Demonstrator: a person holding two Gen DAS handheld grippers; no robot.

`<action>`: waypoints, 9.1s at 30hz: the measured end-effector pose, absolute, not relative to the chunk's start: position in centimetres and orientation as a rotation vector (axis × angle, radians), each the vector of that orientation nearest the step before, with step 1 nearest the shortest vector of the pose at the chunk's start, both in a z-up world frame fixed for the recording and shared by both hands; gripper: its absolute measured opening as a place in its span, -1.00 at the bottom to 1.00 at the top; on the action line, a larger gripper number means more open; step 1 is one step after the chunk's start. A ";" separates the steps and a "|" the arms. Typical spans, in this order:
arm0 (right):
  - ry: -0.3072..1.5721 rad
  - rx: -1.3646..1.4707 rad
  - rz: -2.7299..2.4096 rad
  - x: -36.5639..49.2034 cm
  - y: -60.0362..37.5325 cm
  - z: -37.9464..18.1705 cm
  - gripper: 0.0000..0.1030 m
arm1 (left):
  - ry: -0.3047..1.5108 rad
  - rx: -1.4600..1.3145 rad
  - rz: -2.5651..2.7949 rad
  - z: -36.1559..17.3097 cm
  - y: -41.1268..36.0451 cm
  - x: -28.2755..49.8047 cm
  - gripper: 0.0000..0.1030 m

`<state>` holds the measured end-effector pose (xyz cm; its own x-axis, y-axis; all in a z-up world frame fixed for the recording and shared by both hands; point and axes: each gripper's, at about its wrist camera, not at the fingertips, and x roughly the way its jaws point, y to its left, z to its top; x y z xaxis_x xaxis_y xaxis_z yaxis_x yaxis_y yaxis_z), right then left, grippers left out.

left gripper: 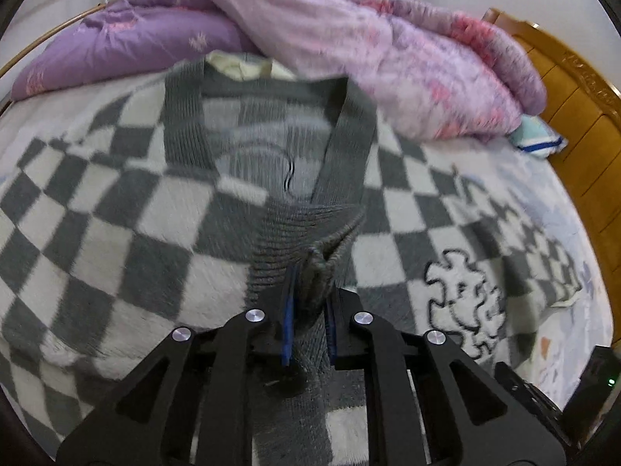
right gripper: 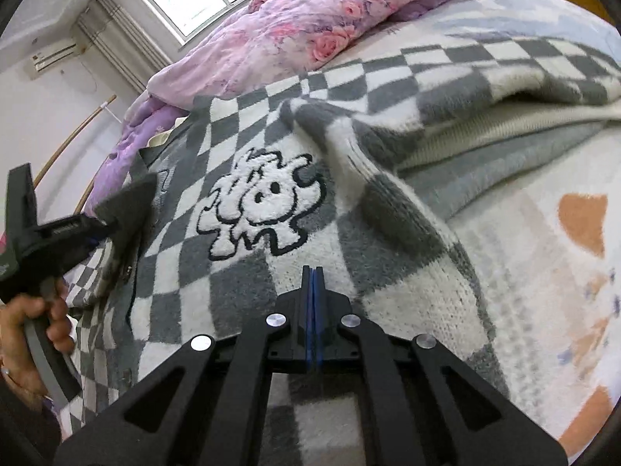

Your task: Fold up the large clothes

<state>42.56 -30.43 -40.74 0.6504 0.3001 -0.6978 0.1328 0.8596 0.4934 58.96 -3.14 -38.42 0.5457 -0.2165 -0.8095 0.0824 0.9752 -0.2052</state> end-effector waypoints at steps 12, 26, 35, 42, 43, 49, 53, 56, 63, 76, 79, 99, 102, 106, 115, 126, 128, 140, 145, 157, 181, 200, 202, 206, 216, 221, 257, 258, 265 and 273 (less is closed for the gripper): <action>0.853 0.721 0.173 42.1 -32.6 -41.9 -1.00 | 0.984 -0.125 -0.238 -39.7 -9.0 59.0 -0.19; 0.613 0.833 -0.179 38.6 -52.7 -36.9 -0.50 | 0.977 0.057 -0.304 -41.0 -20.1 57.8 -0.19; 0.533 1.128 -0.263 38.0 -64.7 -39.4 -0.35 | 0.984 0.130 -0.413 -41.9 -22.5 57.4 -0.22; 0.581 1.220 -0.263 40.0 -66.1 -41.1 -0.35 | 1.000 0.129 -0.419 -42.4 -22.5 57.7 -0.22; 0.581 1.226 -0.265 40.1 -66.2 -41.2 -0.35 | 1.003 0.118 -0.424 -42.5 -22.4 57.7 -0.22; 0.585 1.063 -0.259 41.6 -65.0 -40.2 -0.84 | 1.002 0.056 -0.412 -42.7 -22.0 57.8 -0.22; 0.505 0.935 -0.248 41.5 -62.5 -36.2 -0.85 | 0.984 -0.020 -0.448 -41.6 -20.8 57.3 -0.20; 0.468 0.763 -0.192 42.4 -58.8 -31.8 -0.85 | 0.956 -0.194 -0.523 -39.3 -17.6 56.1 -0.21; 0.387 0.569 0.054 45.2 -45.9 -22.8 -0.85 | 0.836 -0.157 -0.347 -35.0 -5.6 54.9 -0.21; 0.574 0.445 0.330 53.5 -21.1 -23.2 -0.84 | 1.028 -0.223 -0.007 -39.6 15.2 56.2 -0.21; 0.628 0.352 0.349 53.9 -15.4 -24.5 -0.84 | 0.965 -0.287 -0.095 -38.3 16.6 55.0 -0.21; 0.873 0.205 0.482 53.6 -4.8 -32.7 -0.25 | 0.923 -0.298 -0.166 -35.9 19.0 53.3 -0.12; 0.835 0.274 0.515 52.8 -7.9 -31.0 -0.19 | 0.888 -0.290 -0.185 -34.7 17.2 54.1 -0.10; 0.830 0.296 0.406 53.1 -12.7 -29.9 -0.23 | 0.895 -0.261 -0.205 -34.5 13.9 55.9 -0.03; 0.953 0.357 0.081 54.5 -27.2 -34.1 -0.49 | 1.046 -0.237 -0.205 -39.2 9.7 60.8 0.20; 1.062 0.448 0.112 56.0 -29.0 -36.1 -0.88 | 1.050 -0.273 -0.216 -39.1 10.2 61.4 0.20; 1.037 0.406 0.123 57.0 -28.7 -34.6 -0.83 | 1.025 -0.287 -0.235 -37.8 11.4 61.6 0.20; 0.993 0.462 0.011 64.3 -32.1 -33.4 -0.11 | 0.980 -0.305 0.079 -33.9 24.2 67.3 0.33; 1.026 0.477 -0.008 66.7 -32.9 -34.3 -0.09 | 1.015 -0.240 0.134 -35.6 24.8 69.8 0.33; 1.067 0.468 -0.025 69.9 -33.4 -36.3 -0.08 | 1.062 -0.204 0.139 -39.3 24.9 73.3 0.31; 0.786 0.491 0.136 62.6 -30.9 -27.7 -0.58 | 0.831 -0.242 -0.006 -29.8 23.8 66.1 -0.72; 0.759 0.459 0.230 36.7 -32.4 -20.3 -0.58 | 0.747 -0.307 -0.080 -24.4 25.4 35.5 -0.73; 0.780 0.472 0.217 33.6 -33.0 -21.9 -0.58 | 0.774 -0.330 -0.077 -26.4 25.6 32.5 -0.73; 0.843 0.487 0.178 28.8 -33.9 -25.6 -0.58 | 0.834 -0.433 -0.050 -31.5 26.3 27.3 -0.73; 0.908 0.536 0.125 22.6 -35.3 -31.5 -0.59 | 0.873 -0.512 -0.002 -36.7 26.3 21.3 -0.72; 1.006 0.449 0.100 22.2 -34.4 -33.6 -0.58 | 0.913 -0.513 -0.009 -37.1 26.5 21.5 -0.66; 1.207 0.317 -0.060 25.0 -28.1 -36.8 -1.00 | 1.099 -0.354 0.033 -41.6 20.4 22.0 0.37; 1.180 0.310 -0.055 25.1 -27.5 -35.5 -0.93 | 1.081 -0.378 0.016 -41.1 20.6 21.6 0.40; 1.061 0.307 0.203 30.4 -17.8 -29.2 -0.91 | 0.934 -0.578 0.068 -39.3 23.7 19.0 0.70; 1.133 0.269 0.275 41.9 -7.1 -30.7 -0.96 | 1.015 -0.724 0.053 -43.5 24.8 18.5 0.70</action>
<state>41.86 -7.13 -30.67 0.3981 0.3485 -0.8486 -0.0788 0.9346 0.3469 18.51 24.81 -43.47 0.5475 -0.2816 -0.7880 -0.3622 0.7691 -0.5265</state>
